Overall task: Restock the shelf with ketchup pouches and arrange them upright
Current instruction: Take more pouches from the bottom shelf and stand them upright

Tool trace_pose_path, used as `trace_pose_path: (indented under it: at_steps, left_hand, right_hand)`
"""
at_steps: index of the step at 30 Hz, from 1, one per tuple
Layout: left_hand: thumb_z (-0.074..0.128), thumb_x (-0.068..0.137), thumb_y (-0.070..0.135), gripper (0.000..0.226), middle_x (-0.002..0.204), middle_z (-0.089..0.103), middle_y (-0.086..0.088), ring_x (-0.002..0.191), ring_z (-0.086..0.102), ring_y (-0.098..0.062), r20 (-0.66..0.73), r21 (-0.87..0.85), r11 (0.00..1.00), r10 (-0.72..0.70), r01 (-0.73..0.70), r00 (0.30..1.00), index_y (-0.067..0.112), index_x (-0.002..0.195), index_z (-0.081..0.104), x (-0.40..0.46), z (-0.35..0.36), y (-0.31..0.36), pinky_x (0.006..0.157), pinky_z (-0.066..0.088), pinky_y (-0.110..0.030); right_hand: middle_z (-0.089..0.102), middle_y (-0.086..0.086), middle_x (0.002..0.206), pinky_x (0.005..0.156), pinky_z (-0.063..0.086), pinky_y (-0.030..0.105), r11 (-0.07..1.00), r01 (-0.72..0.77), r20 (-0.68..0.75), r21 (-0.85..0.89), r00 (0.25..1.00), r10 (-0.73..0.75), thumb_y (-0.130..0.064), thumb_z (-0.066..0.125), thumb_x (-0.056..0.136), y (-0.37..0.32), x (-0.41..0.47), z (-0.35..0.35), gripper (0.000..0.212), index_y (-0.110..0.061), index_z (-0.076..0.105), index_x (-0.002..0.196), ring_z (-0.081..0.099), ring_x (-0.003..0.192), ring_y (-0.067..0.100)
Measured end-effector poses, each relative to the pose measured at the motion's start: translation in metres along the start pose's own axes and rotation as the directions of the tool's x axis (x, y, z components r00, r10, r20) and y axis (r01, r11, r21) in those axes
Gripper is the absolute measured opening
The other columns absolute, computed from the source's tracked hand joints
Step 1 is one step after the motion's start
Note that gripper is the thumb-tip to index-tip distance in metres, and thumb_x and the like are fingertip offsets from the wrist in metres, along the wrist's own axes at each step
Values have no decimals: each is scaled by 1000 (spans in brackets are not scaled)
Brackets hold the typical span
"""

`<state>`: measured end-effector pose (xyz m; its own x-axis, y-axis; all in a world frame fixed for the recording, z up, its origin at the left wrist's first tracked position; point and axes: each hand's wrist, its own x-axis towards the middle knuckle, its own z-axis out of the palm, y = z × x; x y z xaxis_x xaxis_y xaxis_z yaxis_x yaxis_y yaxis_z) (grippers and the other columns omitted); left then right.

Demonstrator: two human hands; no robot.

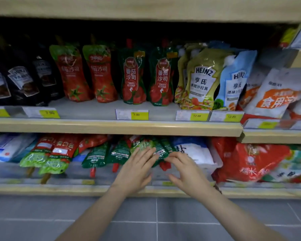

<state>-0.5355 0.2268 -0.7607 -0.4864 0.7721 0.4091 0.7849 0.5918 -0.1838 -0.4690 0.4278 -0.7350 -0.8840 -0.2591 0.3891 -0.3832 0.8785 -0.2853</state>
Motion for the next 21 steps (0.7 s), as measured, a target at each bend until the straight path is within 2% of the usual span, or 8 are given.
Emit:
trace_pose_path:
  at_steps: [2,4,8,10,13,15,18,21]
  left_hand:
    - [71,69,35,76,145,42,-9,132,41,-29,102,5,1000,-14,13,995,16,138,46,-2,11,2,106,34,-53]
    - [69,71,34,74,146,41,-5,133,40,-27,129,31,1000,-5,1,992,19,140,43,0,15,-1,106,33,-55]
    - [69,71,30,64,138,52,-1,126,49,-24,113,70,998,-1,-7,994,20,132,53,-4,16,-5,103,38,-53]
    - [69,71,28,63,138,52,0,126,49,-25,87,56,998,-5,0,996,19,131,54,-8,19,-3,104,35,-52]
    - [71,69,29,62,136,53,0,125,49,-24,67,38,999,-7,4,998,19,129,55,-11,19,-4,103,36,-53]
    - [69,71,32,63,135,54,1,126,48,-24,60,17,1000,-22,21,998,19,130,54,-11,16,-5,104,36,-52]
    - [64,77,39,62,132,55,3,127,47,-23,49,-27,997,-67,69,997,19,133,50,-11,15,-3,107,32,-51]
    - [56,79,54,69,133,53,3,128,44,-21,38,-104,988,-113,117,993,21,138,42,-8,12,0,111,22,-48]
  right_hand:
    - [57,10,119,91,47,40,998,-60,69,-20,996,62,-17,75,69,9,-5,16,52,-10,59,119,56,106,29]
    - [60,10,114,87,49,39,997,-68,36,-49,997,70,-10,78,64,16,-5,26,53,-8,61,114,57,101,30]
    - [61,11,92,71,49,40,992,-128,-59,-4,990,128,-1,70,72,15,0,28,22,-5,63,93,56,84,30]
    - [59,12,93,69,47,39,988,-151,-60,23,987,152,-1,64,79,16,2,25,14,-3,61,92,57,83,30]
    - [57,12,104,73,48,40,979,-201,-75,40,976,204,-7,57,88,19,-5,14,15,-3,60,102,58,86,29]
    - [57,13,104,77,49,40,987,-151,-90,57,984,156,-4,56,88,16,-15,5,16,-1,60,104,60,89,29]
    - [60,12,99,76,47,29,997,-76,-147,16,986,77,2,62,83,6,-29,-16,19,-1,61,102,59,88,20]
    - [59,8,99,79,45,24,998,-48,-275,28,960,54,-6,60,86,-2,-28,-43,16,-3,60,102,54,91,11]
